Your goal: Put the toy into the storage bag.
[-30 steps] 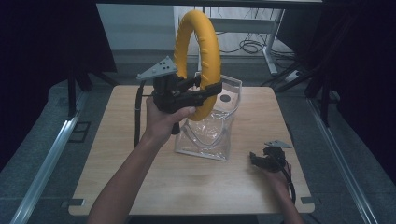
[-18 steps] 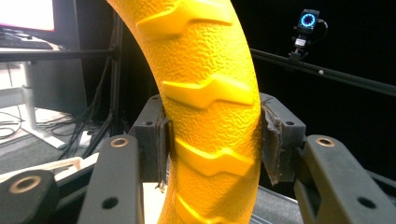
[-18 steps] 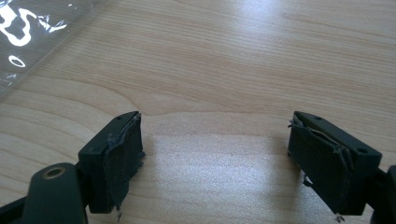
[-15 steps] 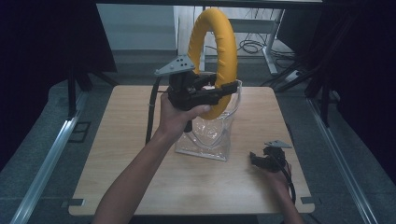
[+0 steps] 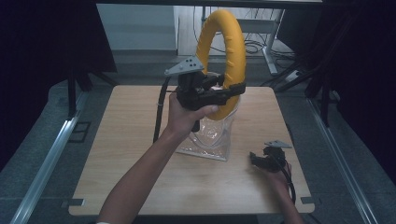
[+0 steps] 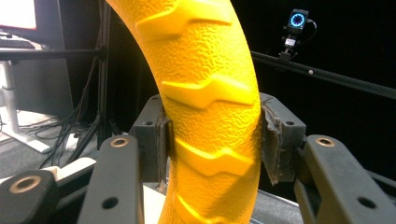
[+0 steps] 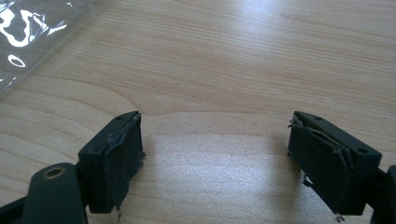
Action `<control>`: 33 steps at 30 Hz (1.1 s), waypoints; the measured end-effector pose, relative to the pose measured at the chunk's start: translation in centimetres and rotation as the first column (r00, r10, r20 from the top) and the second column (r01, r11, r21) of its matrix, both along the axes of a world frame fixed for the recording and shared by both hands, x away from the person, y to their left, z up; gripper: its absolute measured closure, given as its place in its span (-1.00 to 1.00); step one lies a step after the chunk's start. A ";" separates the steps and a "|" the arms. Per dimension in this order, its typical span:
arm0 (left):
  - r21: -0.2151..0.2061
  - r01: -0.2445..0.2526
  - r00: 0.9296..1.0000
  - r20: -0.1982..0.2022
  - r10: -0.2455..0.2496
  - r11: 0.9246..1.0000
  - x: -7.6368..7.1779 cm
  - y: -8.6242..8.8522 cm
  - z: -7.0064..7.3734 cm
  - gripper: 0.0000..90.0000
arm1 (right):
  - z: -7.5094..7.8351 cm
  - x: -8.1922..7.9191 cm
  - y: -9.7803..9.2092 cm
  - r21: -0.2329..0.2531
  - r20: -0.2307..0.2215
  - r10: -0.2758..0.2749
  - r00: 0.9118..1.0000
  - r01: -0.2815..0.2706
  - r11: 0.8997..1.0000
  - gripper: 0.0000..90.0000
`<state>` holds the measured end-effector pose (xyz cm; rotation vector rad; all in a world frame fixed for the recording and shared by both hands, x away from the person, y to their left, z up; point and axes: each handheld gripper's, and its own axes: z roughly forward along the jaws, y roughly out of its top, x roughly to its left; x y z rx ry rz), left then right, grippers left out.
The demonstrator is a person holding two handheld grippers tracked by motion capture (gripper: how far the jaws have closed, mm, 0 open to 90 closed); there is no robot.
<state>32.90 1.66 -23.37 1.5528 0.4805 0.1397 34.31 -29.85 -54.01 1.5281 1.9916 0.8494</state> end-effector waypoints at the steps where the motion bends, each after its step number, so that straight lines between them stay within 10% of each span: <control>1: 0.001 0.001 1.000 0.002 -0.001 1.000 0.0 0.0 0.0 0.12 | 0.0 0.0 0.0 0.000 0.001 -0.001 1.000 0.001 1.000 -0.60; 33: 0.042 -0.048 0.989 -0.140 0.053 0.998 3.5 0.0 -7.6 0.12 | 0.0 0.0 0.0 0.001 0.002 -0.002 1.000 0.002 1.000 -0.60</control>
